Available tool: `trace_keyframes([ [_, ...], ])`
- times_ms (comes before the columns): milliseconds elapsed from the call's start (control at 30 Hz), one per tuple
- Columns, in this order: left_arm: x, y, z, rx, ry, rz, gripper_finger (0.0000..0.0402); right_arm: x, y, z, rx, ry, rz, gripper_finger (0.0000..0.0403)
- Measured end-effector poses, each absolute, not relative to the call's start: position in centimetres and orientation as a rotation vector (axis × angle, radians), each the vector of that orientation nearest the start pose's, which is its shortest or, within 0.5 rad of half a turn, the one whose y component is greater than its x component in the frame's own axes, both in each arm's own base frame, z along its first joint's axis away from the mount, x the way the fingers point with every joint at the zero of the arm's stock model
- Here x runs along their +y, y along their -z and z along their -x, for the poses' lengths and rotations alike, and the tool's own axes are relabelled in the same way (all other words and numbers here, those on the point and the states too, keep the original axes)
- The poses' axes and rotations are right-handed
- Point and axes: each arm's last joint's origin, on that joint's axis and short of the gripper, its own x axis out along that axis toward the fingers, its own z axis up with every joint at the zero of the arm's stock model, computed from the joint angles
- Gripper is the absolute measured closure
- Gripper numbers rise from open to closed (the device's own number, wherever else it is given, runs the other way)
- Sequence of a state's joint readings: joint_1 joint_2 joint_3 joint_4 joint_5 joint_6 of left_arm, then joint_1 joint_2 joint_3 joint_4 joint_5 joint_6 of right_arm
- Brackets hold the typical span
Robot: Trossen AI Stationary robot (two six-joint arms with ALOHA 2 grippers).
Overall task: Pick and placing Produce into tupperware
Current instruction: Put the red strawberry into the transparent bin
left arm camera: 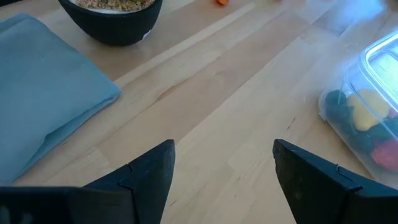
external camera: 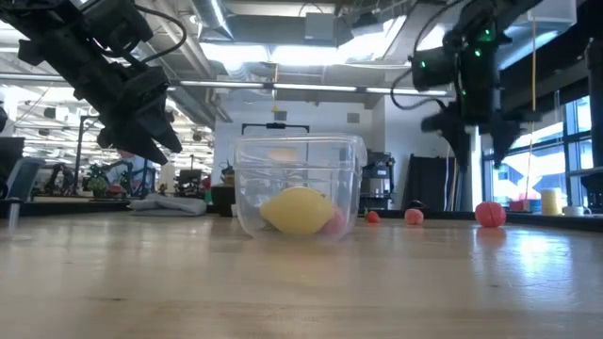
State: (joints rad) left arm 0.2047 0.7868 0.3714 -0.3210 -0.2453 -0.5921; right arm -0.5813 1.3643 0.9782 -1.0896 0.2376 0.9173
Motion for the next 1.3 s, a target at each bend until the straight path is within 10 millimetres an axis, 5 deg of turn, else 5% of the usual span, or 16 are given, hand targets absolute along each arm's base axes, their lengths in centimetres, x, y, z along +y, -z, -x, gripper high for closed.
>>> trace_keyframes([
  [367, 3.8, -18.2, -14.8, 0.590, -0.638, 0.547, 0.0140, -12.3, -18.3, -17.5, 1.002, 1.405, -1.065, 0.0118],
  [1300, 3.8, -18.2, -14.8, 0.593, -0.636, 0.540, 0.0140, -12.8, -18.2, -18.0, 0.990, 1.311, -0.974, 0.0118],
])
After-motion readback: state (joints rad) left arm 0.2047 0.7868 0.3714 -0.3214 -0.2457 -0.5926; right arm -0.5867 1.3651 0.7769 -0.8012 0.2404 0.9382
